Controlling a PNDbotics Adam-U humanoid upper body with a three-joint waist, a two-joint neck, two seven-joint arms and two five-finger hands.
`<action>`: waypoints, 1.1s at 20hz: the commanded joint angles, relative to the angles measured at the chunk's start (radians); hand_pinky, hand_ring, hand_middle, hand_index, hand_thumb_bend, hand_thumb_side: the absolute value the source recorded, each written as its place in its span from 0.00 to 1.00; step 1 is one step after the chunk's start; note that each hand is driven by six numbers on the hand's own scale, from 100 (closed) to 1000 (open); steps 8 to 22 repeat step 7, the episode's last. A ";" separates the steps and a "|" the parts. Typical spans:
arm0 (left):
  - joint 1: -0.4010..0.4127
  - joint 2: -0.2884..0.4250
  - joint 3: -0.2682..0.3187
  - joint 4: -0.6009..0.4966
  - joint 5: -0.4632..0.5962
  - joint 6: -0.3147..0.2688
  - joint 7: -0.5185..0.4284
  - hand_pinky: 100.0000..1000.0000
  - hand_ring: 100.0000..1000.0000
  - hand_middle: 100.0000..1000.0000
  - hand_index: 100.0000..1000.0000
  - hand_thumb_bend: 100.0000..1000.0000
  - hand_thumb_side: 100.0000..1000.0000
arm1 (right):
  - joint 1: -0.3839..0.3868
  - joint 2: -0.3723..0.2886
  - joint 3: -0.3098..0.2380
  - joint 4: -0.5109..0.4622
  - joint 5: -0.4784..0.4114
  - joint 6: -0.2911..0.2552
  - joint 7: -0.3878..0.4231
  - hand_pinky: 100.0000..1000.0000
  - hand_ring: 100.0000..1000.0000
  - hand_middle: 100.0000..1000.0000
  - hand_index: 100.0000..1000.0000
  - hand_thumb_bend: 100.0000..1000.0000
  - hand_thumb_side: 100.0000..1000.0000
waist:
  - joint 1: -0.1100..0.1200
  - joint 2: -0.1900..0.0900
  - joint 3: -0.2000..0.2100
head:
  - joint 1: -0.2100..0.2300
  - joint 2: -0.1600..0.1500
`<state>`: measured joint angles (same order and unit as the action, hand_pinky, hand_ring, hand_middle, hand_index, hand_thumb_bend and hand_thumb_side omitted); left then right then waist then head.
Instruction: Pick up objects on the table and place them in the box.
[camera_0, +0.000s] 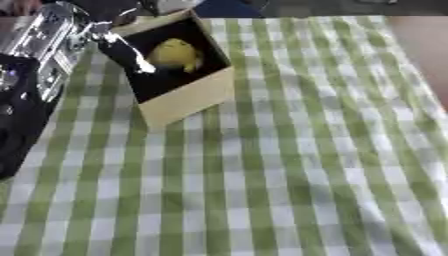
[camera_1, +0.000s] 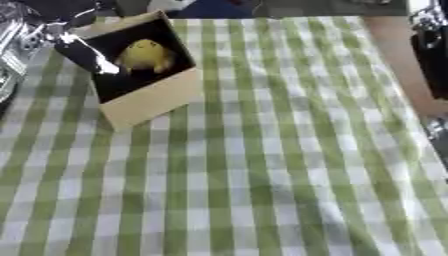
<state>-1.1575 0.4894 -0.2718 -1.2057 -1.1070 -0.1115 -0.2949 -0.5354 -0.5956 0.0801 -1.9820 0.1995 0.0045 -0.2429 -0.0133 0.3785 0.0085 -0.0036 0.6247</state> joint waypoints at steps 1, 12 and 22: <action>-0.007 0.055 0.035 -0.111 0.076 0.038 0.057 0.68 0.73 0.71 0.77 0.58 0.43 | -0.004 -0.026 -0.013 -0.018 -0.004 -0.001 -0.004 0.76 0.78 0.64 0.79 0.00 1.00 | -0.001 -0.032 0.004 | -0.002 0.015; 0.028 0.123 0.080 -0.340 0.268 0.127 0.120 0.67 0.72 0.70 0.77 0.56 0.38 | 0.004 -0.036 -0.019 -0.018 0.000 0.000 -0.009 0.77 0.78 0.64 0.79 0.00 1.00 | -0.004 -0.041 0.024 | -0.007 0.026; 0.028 0.123 0.080 -0.340 0.268 0.127 0.120 0.67 0.72 0.70 0.77 0.56 0.38 | 0.004 -0.036 -0.019 -0.018 0.000 0.000 -0.009 0.77 0.78 0.64 0.79 0.00 1.00 | -0.004 -0.041 0.024 | -0.007 0.026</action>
